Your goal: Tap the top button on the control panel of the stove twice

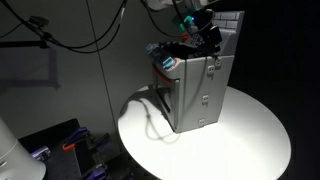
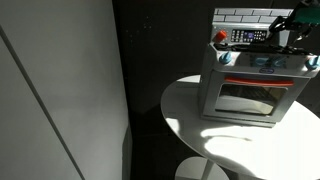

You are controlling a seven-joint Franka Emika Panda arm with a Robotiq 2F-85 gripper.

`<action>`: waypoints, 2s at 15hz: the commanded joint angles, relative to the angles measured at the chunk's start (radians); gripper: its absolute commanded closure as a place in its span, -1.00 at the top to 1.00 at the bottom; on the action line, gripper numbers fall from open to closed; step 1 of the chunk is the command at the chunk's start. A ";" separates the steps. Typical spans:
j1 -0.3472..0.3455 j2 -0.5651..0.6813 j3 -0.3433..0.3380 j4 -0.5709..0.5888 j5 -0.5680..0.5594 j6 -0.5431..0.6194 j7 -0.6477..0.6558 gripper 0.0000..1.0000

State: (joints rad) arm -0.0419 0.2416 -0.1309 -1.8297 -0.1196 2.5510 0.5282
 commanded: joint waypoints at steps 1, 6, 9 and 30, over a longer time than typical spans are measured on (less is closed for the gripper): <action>0.017 0.025 -0.020 0.047 -0.004 -0.035 0.022 1.00; 0.021 0.044 -0.032 0.056 -0.022 -0.020 0.034 1.00; 0.026 0.060 -0.043 0.066 -0.032 -0.008 0.042 1.00; 0.025 -0.028 -0.044 0.051 -0.007 -0.138 0.009 1.00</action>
State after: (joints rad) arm -0.0115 0.2435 -0.1704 -1.7814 -0.1204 2.4631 0.5373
